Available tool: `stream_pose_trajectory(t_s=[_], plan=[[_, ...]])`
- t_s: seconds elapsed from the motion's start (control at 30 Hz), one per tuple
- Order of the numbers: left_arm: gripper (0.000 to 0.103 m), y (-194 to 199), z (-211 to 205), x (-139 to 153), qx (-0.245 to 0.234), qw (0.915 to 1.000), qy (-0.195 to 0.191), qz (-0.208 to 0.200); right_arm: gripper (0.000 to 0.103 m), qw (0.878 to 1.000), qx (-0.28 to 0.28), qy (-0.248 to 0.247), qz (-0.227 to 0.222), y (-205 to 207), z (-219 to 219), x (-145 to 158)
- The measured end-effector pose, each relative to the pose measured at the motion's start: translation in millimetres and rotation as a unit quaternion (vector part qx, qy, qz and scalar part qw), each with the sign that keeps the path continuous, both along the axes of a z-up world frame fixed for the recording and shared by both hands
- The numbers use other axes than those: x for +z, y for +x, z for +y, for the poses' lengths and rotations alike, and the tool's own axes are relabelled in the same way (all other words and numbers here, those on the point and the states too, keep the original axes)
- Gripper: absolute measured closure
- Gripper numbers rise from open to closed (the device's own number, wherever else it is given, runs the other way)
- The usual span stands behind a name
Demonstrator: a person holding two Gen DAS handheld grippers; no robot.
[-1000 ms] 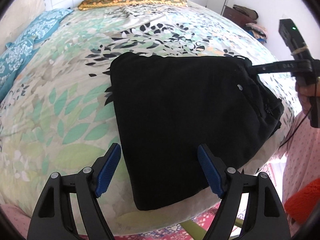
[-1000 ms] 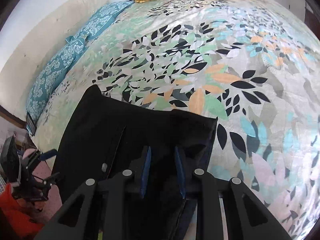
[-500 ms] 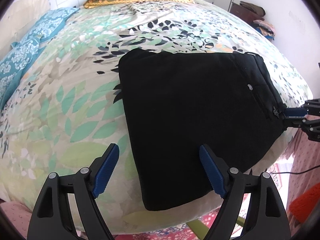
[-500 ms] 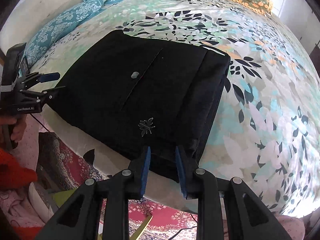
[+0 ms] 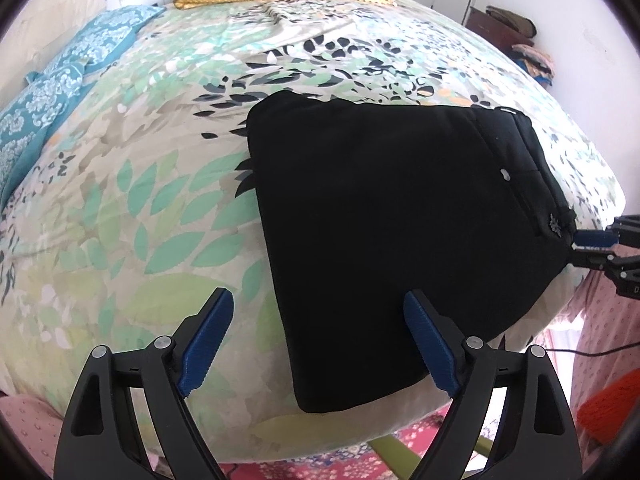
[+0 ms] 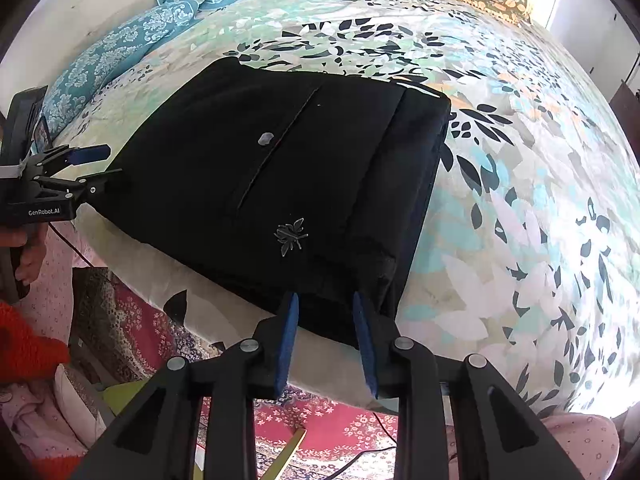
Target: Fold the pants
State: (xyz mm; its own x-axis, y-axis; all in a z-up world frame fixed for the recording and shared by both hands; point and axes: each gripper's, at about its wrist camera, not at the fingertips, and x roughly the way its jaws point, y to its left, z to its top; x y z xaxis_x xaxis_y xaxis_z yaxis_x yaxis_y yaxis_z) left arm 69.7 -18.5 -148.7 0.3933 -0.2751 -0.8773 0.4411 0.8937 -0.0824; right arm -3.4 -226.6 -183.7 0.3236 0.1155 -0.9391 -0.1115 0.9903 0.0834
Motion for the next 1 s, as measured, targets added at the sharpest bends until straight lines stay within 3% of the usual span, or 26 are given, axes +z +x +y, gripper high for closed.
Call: stream_pose_trajectory(t_s=[0.07,0.17,0.23,0.3,0.43,0.53,0.57,0.7,0.83,1.0], plan=[[0.015,1,2,1,0.006,1.0,-0.003,0.001,0.069,1.0,-0.006,0.004,0.016,-3,-1,-3],[0.015,1,7,4,0.017,0.9998,-0.006,-0.002,0.069,1.0,-0.015,0.025,-0.005,-9,-5,12],[0.015,3,13,5,0.029,0.9995,-0.013,-0.001,0.062,0.998,-0.025,0.043,-0.026,-14,-10,21],[0.015,6,18,6,0.04,0.9989,-0.024,0.001,0.047,0.997,-0.035,0.048,-0.057,-20,-14,31],[0.015,12,29,8,0.067,0.9968,-0.044,0.0,0.043,0.988,-0.079,0.068,-0.112,-28,-32,49],[0.015,16,36,9,0.085,0.9951,-0.049,-0.005,0.025,0.977,-0.131,0.106,-0.13,-29,-52,47],[0.015,18,40,9,0.095,0.9941,-0.052,-0.005,0.02,0.973,-0.148,0.12,-0.129,-27,-60,44],[0.015,26,55,7,0.13,0.9897,-0.061,-0.002,0.02,0.959,-0.222,0.149,-0.096,-8,-92,24],[0.015,34,74,1,0.183,0.9817,-0.053,-0.001,0.019,0.952,-0.276,0.114,-0.059,2,-116,3],[0.015,47,102,-17,0.254,0.9665,-0.029,0.022,0.004,0.948,-0.312,0.049,-0.041,0,-131,-19]])
